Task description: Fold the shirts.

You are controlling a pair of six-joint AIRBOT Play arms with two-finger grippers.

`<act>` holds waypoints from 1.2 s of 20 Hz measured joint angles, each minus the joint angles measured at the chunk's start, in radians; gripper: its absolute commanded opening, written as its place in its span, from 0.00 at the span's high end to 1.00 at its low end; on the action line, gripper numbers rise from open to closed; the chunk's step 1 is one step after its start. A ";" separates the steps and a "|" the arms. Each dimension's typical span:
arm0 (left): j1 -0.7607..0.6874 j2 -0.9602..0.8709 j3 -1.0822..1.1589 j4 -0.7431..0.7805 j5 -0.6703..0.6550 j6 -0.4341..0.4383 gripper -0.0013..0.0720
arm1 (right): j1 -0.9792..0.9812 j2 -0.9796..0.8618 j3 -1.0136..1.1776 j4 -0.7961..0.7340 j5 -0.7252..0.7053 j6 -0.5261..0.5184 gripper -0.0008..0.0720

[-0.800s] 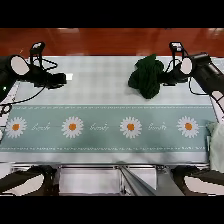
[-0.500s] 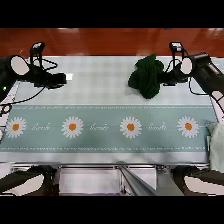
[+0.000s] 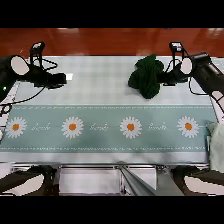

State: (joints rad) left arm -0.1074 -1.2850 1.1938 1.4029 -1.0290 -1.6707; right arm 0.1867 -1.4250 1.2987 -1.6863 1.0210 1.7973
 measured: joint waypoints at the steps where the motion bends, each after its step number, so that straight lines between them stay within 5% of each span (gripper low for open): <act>1: 0.000 0.000 0.000 0.000 0.018 0.000 0.96 | 0.000 0.000 0.000 0.000 -0.001 0.000 0.95; 6: 0.000 0.000 0.000 0.000 0.136 0.000 0.96 | 0.000 0.000 0.000 0.000 -0.029 0.000 0.93; 8: 0.000 0.000 0.001 0.000 0.177 0.000 0.90 | 0.000 0.000 0.000 -0.005 -0.052 0.000 0.42; 9: 0.001 0.000 0.001 0.000 0.192 0.000 0.79 | 0.000 0.000 0.000 -0.016 -0.071 -0.002 0.41; 11: 0.003 0.000 0.002 0.000 0.212 0.000 0.28 | 0.000 0.000 0.000 -0.050 -0.128 -0.011 0.41; 16: 0.027 0.000 0.002 0.000 0.182 -0.001 0.30 | -0.046 -0.084 0.076 -0.067 -0.219 -0.034 0.41; 24: 0.049 0.025 -0.089 0.000 0.003 0.027 0.30 | -0.085 -0.383 0.287 0.165 -0.103 -0.200 0.42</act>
State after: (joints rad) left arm -0.0582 -1.2598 1.1046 1.4029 -1.0264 -1.6432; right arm 0.1020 -1.8084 1.5856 -1.5211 0.9184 1.5970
